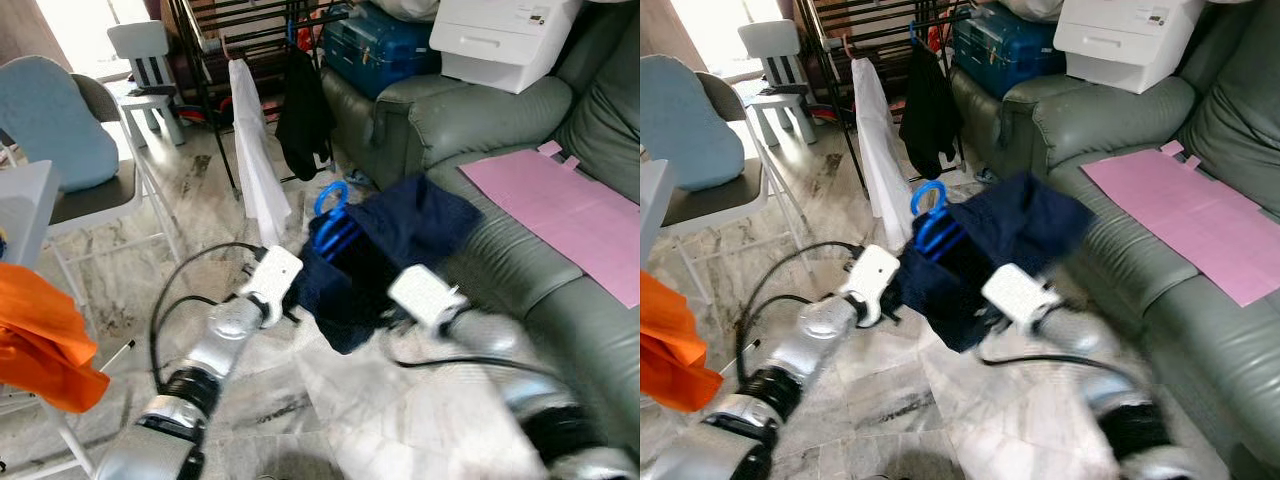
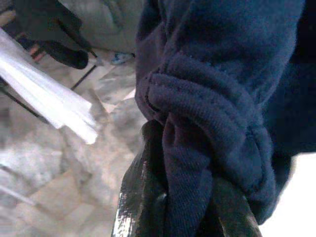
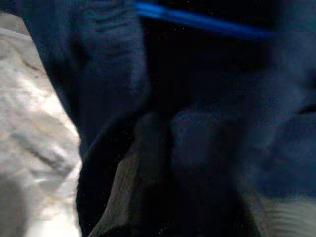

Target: Hang hanger

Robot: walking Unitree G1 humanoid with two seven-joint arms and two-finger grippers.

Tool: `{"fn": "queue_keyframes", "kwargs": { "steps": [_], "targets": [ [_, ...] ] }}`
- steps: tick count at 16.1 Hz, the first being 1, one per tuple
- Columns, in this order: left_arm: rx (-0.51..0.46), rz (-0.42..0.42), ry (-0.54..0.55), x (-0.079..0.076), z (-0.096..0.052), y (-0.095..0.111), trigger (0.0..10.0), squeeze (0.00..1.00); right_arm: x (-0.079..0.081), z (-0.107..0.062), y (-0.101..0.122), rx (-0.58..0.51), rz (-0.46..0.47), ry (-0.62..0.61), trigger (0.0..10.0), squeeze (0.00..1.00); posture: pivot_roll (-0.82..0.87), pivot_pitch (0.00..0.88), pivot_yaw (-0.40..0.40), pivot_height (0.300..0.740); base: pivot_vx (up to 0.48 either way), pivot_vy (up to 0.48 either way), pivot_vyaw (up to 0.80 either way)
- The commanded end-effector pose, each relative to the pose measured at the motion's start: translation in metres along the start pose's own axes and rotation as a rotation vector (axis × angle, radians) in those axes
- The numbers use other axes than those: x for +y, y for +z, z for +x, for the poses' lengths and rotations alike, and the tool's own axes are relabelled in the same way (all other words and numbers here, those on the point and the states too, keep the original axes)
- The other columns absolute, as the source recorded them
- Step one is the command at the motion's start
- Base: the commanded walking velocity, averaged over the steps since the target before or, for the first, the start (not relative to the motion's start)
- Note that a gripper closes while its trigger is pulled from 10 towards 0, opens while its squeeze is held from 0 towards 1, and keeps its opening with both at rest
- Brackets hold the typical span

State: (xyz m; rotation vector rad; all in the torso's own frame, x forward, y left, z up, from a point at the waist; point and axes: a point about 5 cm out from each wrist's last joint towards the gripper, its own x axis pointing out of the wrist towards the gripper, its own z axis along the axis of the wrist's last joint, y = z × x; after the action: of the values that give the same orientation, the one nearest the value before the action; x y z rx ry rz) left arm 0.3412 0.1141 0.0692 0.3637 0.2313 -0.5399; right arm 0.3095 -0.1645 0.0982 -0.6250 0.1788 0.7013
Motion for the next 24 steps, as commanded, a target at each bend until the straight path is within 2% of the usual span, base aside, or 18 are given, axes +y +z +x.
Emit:
{"fn": "queue_keyframes", "kwargs": {
  "steps": [1,3,5,6,7,8,9,11,12,13,14,15,16,17,22,24],
  "targets": [
    [-0.042,0.064,-0.003,0.008,0.0,0.011,8.7,0.0,-0.003,-0.009,0.014,-0.077,-0.037,0.081,10.0,1.0,-0.25,0.0,0.091,0.74,0.0,0.0,0.0],
    [-0.036,0.099,-0.009,0.011,-0.001,0.01,8.7,0.0,-0.009,-0.023,0.017,-0.07,-0.075,0.163,10.0,1.0,-0.25,0.0,0.096,0.74,0.0,0.0,0.0],
    [-0.033,0.113,-0.011,0.013,-0.002,0.01,9.0,0.0,-0.013,-0.038,0.022,-0.069,-0.061,0.252,10.0,1.0,-0.25,0.0,0.098,0.74,0.0,0.0,0.0],
    [-0.033,0.114,-0.01,0.014,-0.001,0.011,8.0,0.0,-0.013,-0.043,0.026,-0.076,-0.023,0.282,10.0,1.0,-0.25,0.0,0.099,0.74,0.0,0.0,0.0],
    [-0.039,0.118,-0.018,0.014,-0.001,0.012,6.7,0.0,-0.013,-0.051,0.027,-0.063,-0.037,0.34,10.0,1.0,-0.25,0.0,0.1,0.74,0.0,0.0,0.0],
    [-0.038,0.121,-0.02,0.014,-0.001,0.012,6.7,0.0,-0.014,-0.055,0.031,-0.069,-0.009,0.374,10.0,1.0,-0.25,0.0,0.104,0.74,0.0,0.0,0.0],
    [-0.036,0.124,-0.02,0.016,-0.002,0.011,4.6,0.0,-0.017,-0.063,0.039,-0.084,-0.001,0.413,10.0,1.0,-0.25,0.0,0.104,0.74,0.0,0.0,0.0],
    [-0.035,0.132,-0.025,0.018,-0.003,0.011,4.4,0.0,-0.028,-0.072,0.041,-0.041,-0.042,0.435,10.0,1.0,-0.25,0.0,0.105,0.74,0.0,0.0,0.0],
    [-0.035,0.139,-0.029,0.018,-0.003,0.01,3.7,0.0,-0.04,-0.077,0.043,-0.016,-0.078,0.418,10.0,1.0,-0.25,0.0,0.104,0.74,0.0,0.0,0.0],
    [-0.037,0.15,-0.043,0.019,-0.004,0.01,0.9,0.0,-0.055,-0.082,0.048,-0.002,-0.109,0.381,10.0,1.0,-0.25,0.0,0.105,0.74,0.0,0.0,0.0],
    [-0.043,0.162,-0.059,0.018,-0.005,0.01,0.0,0.0,-0.066,-0.085,0.053,-0.003,-0.132,0.345,10.0,1.0,-0.25,0.0,0.105,0.74,0.0,0.0,0.0],
    [-0.065,0.209,-0.132,0.014,-0.007,0.01,0.0,0.0,-0.086,-0.086,0.055,0.027,-0.185,0.275,10.0,0.81,-0.25,0.0,0.107,0.74,0.0,0.0,0.0],
    [-0.077,0.235,-0.172,0.011,-0.009,0.01,0.0,0.0,-0.089,-0.087,0.049,0.072,-0.229,0.28,10.0,0.48,-0.25,0.0,0.106,0.74,0.0,0.0,0.0],
    [-0.079,0.263,-0.209,0.009,-0.011,0.01,0.0,0.0,-0.091,-0.086,0.043,0.109,-0.259,0.293,10.0,0.0,-0.25,0.0,0.106,0.74,0.0,0.0,0.0],
    [-0.138,0.371,-0.353,0.0,-0.018,0.012,0.0,0.0,-0.09,-0.073,0.038,0.096,-0.226,0.383,10.0,0.0,-0.24,0.0,0.102,0.74,0.0,0.0,0.0],
    [-0.151,0.399,-0.379,-0.001,-0.019,0.014,0.0,0.0,-0.088,-0.069,0.035,0.095,-0.223,0.407,10.0,0.0,-0.24,0.0,0.1,0.74,0.0,0.0,0.0]
  ]
}}
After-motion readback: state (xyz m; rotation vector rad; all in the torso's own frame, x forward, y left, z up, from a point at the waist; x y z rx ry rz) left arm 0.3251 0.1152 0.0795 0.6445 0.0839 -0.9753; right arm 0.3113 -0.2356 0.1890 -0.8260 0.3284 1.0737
